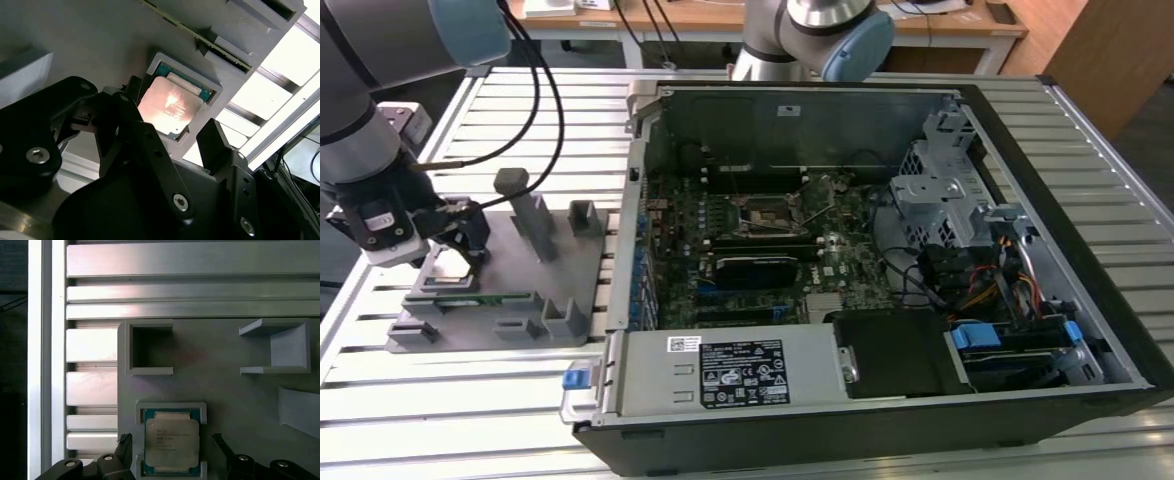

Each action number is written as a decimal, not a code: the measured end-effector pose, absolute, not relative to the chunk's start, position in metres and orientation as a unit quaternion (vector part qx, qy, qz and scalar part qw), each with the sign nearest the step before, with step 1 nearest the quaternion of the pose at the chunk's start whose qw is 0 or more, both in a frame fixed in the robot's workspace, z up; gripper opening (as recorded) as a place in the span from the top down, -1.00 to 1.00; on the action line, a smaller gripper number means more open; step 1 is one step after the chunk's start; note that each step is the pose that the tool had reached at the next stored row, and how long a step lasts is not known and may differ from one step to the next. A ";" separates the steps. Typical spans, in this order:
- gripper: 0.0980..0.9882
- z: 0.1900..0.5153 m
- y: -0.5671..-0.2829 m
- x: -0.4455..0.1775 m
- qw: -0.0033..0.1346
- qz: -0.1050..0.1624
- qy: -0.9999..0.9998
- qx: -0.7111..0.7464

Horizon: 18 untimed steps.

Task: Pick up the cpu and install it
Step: 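Pick up the cpu and move it towards the insertion slot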

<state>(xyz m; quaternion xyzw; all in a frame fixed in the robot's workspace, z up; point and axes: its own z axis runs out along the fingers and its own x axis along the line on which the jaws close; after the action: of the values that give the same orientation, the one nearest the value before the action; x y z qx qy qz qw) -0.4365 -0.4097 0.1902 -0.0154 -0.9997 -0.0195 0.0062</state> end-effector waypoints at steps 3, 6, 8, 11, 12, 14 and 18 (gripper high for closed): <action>-0.39 0.189 -0.410 -0.436 0.006 -0.020 -1.000 -0.015; -0.39 0.186 -0.410 -0.436 0.006 -0.020 -1.000 -0.015; -0.39 0.184 -0.410 -0.436 0.006 -0.020 -1.000 -0.015; -0.39 0.182 -0.410 -0.436 0.006 -0.020 -1.000 -0.015; -0.39 0.182 -0.410 -0.436 0.006 -0.019 -1.000 -0.015; -0.36 0.182 -0.410 -0.436 0.006 -0.019 -1.000 -0.015; -0.21 0.183 -0.410 -0.436 0.006 -0.020 -1.000 -0.015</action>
<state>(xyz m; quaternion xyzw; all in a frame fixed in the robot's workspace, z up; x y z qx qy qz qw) -0.4364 -0.4097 0.1835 -0.0147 -0.9997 -0.0196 0.0060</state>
